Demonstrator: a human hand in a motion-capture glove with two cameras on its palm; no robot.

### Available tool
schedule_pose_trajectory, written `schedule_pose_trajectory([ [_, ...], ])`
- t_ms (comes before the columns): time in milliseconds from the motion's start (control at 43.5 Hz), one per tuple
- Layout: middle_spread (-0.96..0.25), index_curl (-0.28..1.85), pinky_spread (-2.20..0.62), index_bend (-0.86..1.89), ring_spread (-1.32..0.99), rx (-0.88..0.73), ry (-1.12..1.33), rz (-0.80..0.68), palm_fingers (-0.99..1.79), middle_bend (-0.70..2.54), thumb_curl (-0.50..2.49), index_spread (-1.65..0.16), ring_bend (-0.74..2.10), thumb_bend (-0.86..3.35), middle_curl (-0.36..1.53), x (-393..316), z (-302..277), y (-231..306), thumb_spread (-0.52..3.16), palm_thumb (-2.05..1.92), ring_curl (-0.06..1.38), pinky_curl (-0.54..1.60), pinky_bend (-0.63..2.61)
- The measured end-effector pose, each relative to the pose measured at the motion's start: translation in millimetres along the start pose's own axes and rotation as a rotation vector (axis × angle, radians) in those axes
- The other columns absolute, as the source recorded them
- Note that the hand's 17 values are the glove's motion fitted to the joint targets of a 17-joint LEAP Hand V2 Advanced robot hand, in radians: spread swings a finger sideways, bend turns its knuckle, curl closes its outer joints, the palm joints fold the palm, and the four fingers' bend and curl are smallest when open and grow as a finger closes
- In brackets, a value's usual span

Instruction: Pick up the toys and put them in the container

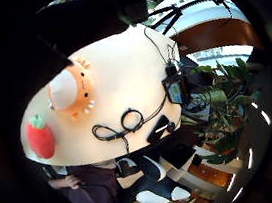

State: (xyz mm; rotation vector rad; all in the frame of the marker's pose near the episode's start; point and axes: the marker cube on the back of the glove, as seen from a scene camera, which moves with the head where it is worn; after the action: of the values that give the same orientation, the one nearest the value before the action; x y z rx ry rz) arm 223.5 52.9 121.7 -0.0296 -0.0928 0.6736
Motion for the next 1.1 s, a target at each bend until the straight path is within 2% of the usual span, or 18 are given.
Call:
schedule_pose_trajectory([
  [184, 0.01, 0.18, 0.07, 0.11, 0.04, -0.188, -0.037, 0.02, -0.17, 0.13, 0.23, -0.2, 0.45, -0.06, 0.33, 5, 109, 1, 1.21, -0.07, 0.34, 0.42, 0.98],
  [253, 0.02, 0.18, 0.07, 0.1, 0.05, -0.212, -0.108, 0.018, -0.16, 0.12, 0.23, -0.21, 0.45, -0.05, 0.31, 2, 131, 2, 1.2, -0.05, 0.34, 0.43, 1.02],
  [368, 0.04, 0.17, 0.06, 0.1, 0.04, -0.13, -0.19, 0.005, -0.02, 0.13, 0.26, -0.24, 0.64, 0.01, 0.29, -5, 141, 0, 1.2, 0.05, 0.38, 0.43, 1.08],
  [483, 0.01, 0.18, -0.04, 0.15, -0.06, 0.016, -0.192, -0.023, 0.28, 0.22, 0.32, -0.25, 0.86, 0.08, 0.32, -15, 144, 1, 1.26, 0.21, 0.42, 0.4, 1.04],
  [552, -0.04, 0.17, -0.14, 0.14, -0.15, 0.13, -0.183, -0.054, 0.65, 0.37, 0.36, -0.26, 1.03, 0.14, 0.36, -17, 140, -3, 1.31, 0.31, 0.45, 0.38, 1.03],
  [643, -0.12, 0.18, -0.22, 0.16, -0.23, 0.188, -0.157, -0.082, 0.8, 0.48, 0.45, -0.27, 1.14, 0.22, 0.42, -22, 130, -8, 1.17, 0.51, 0.5, 0.42, 1.14],
  [712, -0.16, 0.2, -0.27, 0.25, -0.27, 0.164, -0.155, -0.094, 1.05, 0.66, 0.49, -0.3, 1.22, 0.22, 0.49, -25, 116, -12, 1.09, 0.56, 0.55, 0.45, 1.17],
  [804, -0.19, 0.25, -0.31, 0.38, -0.3, 0.146, -0.201, -0.106, 1.16, 0.84, 0.54, -0.34, 1.28, 0.2, 0.58, -37, 79, -13, 0.99, 0.57, 0.6, 0.49, 1.17],
  [1103, -0.21, 0.42, -0.39, 0.69, -0.35, 0.283, -0.248, -0.253, 1.03, 1.09, 0.68, -0.43, 1.4, 0.16, 0.76, -107, -99, 10, 0.75, 0.61, 0.69, 0.59, 1.2],
])
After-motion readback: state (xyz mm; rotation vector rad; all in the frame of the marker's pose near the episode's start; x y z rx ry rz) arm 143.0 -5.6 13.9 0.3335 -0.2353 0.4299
